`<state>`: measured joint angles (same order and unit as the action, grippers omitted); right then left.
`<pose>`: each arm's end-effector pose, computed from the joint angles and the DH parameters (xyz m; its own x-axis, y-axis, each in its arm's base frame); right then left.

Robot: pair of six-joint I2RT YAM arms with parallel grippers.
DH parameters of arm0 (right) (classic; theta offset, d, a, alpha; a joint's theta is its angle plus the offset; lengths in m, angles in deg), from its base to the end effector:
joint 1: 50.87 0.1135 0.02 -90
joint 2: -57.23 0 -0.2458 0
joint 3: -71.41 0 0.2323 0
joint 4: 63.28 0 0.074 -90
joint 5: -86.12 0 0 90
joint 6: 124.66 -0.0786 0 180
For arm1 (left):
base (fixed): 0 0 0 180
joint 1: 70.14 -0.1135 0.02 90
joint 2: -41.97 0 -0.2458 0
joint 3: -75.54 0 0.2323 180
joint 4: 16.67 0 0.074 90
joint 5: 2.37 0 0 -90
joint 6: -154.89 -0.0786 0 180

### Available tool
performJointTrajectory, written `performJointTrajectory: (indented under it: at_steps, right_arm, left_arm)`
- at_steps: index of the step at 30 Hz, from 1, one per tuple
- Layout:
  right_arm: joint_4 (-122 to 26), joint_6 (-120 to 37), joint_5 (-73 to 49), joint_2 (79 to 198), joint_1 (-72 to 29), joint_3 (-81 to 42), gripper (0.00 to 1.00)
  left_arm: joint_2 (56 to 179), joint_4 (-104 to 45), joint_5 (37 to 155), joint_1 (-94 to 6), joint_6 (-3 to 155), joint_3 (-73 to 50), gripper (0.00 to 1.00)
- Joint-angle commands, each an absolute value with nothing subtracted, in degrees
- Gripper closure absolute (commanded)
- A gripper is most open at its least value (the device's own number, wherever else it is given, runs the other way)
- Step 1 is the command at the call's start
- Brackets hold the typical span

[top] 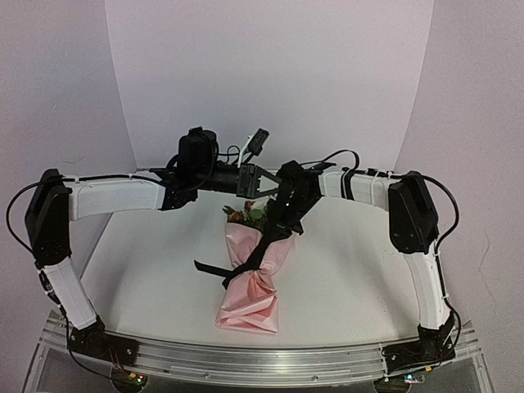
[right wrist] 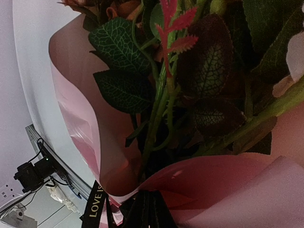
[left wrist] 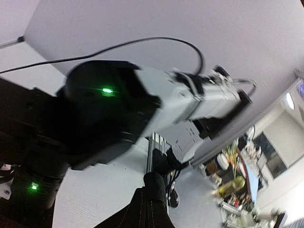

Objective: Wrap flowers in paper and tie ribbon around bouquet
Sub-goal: Cross the half-tied ribbon over the folded bouquet.

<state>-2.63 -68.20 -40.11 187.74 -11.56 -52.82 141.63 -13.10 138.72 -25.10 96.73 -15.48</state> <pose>0.3299 0.3302 0.1486 -0.9747 -0.2220 -0.0262 -0.1820 0.7200 0.6697 0.2491 -0.3360 0.3100 -0.5764 0.1083 -0.8099 0.8099 -0.0559 -0.5839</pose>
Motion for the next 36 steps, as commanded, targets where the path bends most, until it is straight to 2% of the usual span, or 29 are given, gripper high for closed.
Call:
performJointTrajectory:
  at_steps: [1,7,12,15,21,22,24,27,28,30,32,36]
  right_arm:
    - [-4.45,-69.23,-39.51,189.45,-11.47,-52.77,1.00]
    - [-5.10,-70.48,-39.63,190.90,-11.43,-52.79,1.00]
    - [-5.60,-71.03,-39.72,191.43,-11.43,-52.43,1.00]
    - [-5.70,-70.98,-39.76,191.67,-11.42,-52.40,1.00]
    - [-5.95,-71.02,-40.26,192.13,-11.41,-52.53,1.00]
    - [-5.95,-71.00,-40.26,192.13,-11.41,-52.53,1.00]
    - [-5.96,-71.02,-40.25,192.05,-11.42,-52.44,1.00]
    - [-6.01,-70.78,-40.26,191.78,-11.43,-52.28,1.00]
    - [-6.01,-70.72,-40.23,191.71,-11.47,-52.27,1.00]
    - [-6.03,-70.61,-40.22,191.70,-11.43,-52.37,1.00]
    - [-6.03,-70.61,-40.22,191.61,-11.56,-52.45,1.00]
    - [-6.03,-70.57,-40.27,191.82,-11.58,-52.55,1.00]
  left_arm:
    - [146.69,-7.76,125.96,-26.26,119.81,-20.29,1.00]
    - [151.96,9.09,122.08,-31.57,146.94,-17.65,1.00]
    - [153.80,13.13,121.89,-33.62,153.43,-19.79,1.00]
    - [153.42,15.66,124.50,-33.23,148.51,-22.94,1.00]
    - [151.84,1.21,143.97,-26.33,120.80,-29.62,0.97]
    - [151.11,-4.95,146.21,-24.68,113.37,-29.47,0.95]
    - [150.02,-24.12,146.11,-21.73,95.29,-30.12,0.85]
    - [151.53,-45.46,138.59,-18.21,78.43,-32.90,0.65]
    - [151.89,-49.50,135.64,-17.65,76.19,-33.25,0.62]
    - [151.19,-51.52,131.15,-16.49,74.42,-32.66,0.56]
    - [145.99,-46.86,127.10,-16.09,75.38,-27.55,0.47]
    - [139.37,-41.91,125.89,-15.58,75.15,-23.13,0.40]
